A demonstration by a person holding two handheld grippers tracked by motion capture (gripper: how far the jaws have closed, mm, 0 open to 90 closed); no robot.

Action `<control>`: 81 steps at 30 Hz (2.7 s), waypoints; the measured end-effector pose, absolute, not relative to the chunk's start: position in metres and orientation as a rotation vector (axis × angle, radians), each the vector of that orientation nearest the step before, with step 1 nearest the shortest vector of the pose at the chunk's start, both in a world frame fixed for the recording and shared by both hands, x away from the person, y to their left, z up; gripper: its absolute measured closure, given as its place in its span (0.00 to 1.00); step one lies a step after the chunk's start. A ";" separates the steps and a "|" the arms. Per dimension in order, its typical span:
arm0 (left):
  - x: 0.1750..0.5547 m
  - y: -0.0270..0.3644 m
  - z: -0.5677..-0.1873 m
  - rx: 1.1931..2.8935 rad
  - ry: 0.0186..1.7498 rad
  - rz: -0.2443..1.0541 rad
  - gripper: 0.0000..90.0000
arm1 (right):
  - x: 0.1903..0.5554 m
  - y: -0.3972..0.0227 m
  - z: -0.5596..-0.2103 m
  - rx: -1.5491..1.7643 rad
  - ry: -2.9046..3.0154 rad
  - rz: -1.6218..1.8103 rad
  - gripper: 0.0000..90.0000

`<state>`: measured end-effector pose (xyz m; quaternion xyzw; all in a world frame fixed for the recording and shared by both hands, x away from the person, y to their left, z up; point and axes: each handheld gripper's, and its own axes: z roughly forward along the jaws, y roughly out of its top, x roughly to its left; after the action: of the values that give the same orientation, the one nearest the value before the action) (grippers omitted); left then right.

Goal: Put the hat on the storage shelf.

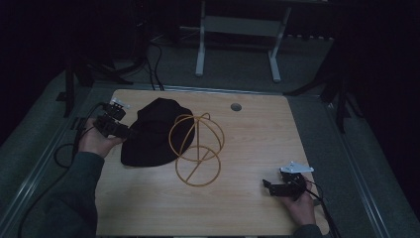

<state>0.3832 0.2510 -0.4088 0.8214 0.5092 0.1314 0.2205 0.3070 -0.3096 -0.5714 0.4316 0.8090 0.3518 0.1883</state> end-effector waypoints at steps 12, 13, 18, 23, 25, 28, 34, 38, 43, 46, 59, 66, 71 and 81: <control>0.396 0.247 -0.415 2.291 1.436 0.378 0.58 | 0.307 -0.310 -0.571 1.215 2.276 0.990 0.13; 0.397 0.246 -0.416 2.294 1.440 0.376 0.58 | 0.307 -0.310 -0.571 1.214 2.276 0.990 0.13; 0.402 0.245 -0.422 2.323 1.456 0.371 0.58 | 0.307 -0.310 -0.571 1.214 2.276 0.990 0.13; 0.406 0.242 -0.426 2.331 1.466 0.363 0.59 | 0.307 -0.310 -0.571 1.215 2.276 0.990 0.13; 0.408 0.241 -0.428 2.337 1.473 0.357 0.59 | 0.307 -0.310 -0.571 1.214 2.276 0.990 0.13; 0.412 0.240 -0.431 2.343 1.481 0.341 0.60 | 0.307 -0.310 -0.571 1.214 2.276 0.990 0.13; 0.420 0.242 -0.436 2.369 1.495 0.283 0.62 | 0.307 -0.310 -0.571 1.215 2.276 0.990 0.13; 0.424 0.241 -0.439 2.381 1.503 0.260 0.64 | 0.307 -0.310 -0.571 1.213 2.276 0.990 0.13; 0.429 0.236 -0.445 2.405 1.500 0.227 0.65 | 0.307 -0.310 -0.571 1.213 2.276 0.990 0.13; 0.432 0.232 -0.451 2.435 1.493 0.217 0.66 | 0.307 -0.310 -0.571 1.215 2.276 0.990 0.13; 0.432 0.224 -0.458 2.505 1.424 0.230 0.96 | 0.307 -0.310 -0.571 1.214 2.276 0.990 0.13; 0.426 0.225 -0.450 2.472 1.350 0.219 0.98 | 0.307 -0.310 -0.571 1.214 2.276 0.990 0.13; 0.423 0.227 -0.445 2.450 1.353 0.229 0.98 | 0.307 -0.310 -0.571 1.214 2.276 0.990 0.13; 0.414 0.234 -0.434 2.422 1.341 0.243 0.98 | 0.307 -0.310 -0.571 1.214 2.276 0.990 0.13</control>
<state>0.4138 0.2340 -0.4345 0.8572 0.4747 0.0860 0.1801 0.3071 -0.3096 -0.5714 0.4314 0.8090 0.3519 0.1884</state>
